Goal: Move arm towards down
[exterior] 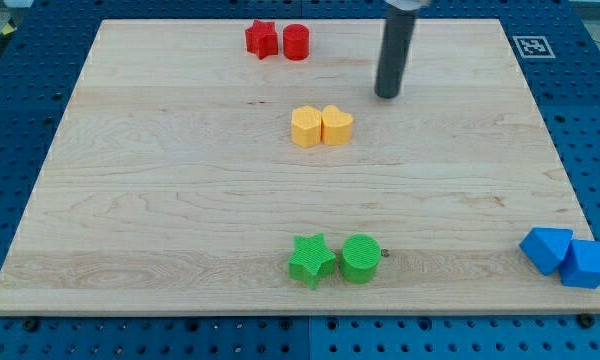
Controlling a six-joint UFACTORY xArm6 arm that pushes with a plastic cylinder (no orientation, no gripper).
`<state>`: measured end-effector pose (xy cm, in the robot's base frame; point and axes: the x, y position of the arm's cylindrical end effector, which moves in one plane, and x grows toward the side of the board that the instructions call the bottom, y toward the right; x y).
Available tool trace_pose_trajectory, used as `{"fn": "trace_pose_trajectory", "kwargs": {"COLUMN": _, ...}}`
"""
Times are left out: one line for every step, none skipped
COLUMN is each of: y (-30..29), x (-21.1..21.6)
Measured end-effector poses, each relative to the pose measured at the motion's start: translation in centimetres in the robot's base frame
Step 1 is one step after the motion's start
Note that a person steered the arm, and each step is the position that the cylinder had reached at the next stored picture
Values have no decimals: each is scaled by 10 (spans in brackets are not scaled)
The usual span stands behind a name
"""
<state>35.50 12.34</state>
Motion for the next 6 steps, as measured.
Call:
{"fn": "trace_pose_trajectory", "kwargs": {"y": 48, "x": 30}}
{"fn": "trace_pose_trajectory", "kwargs": {"y": 51, "x": 75}}
{"fn": "trace_pose_trajectory", "kwargs": {"y": 26, "x": 114}}
{"fn": "trace_pose_trajectory", "kwargs": {"y": -17, "x": 117}}
{"fn": "trace_pose_trajectory", "kwargs": {"y": -71, "x": 102}}
{"fn": "trace_pose_trajectory", "kwargs": {"y": -104, "x": 50}}
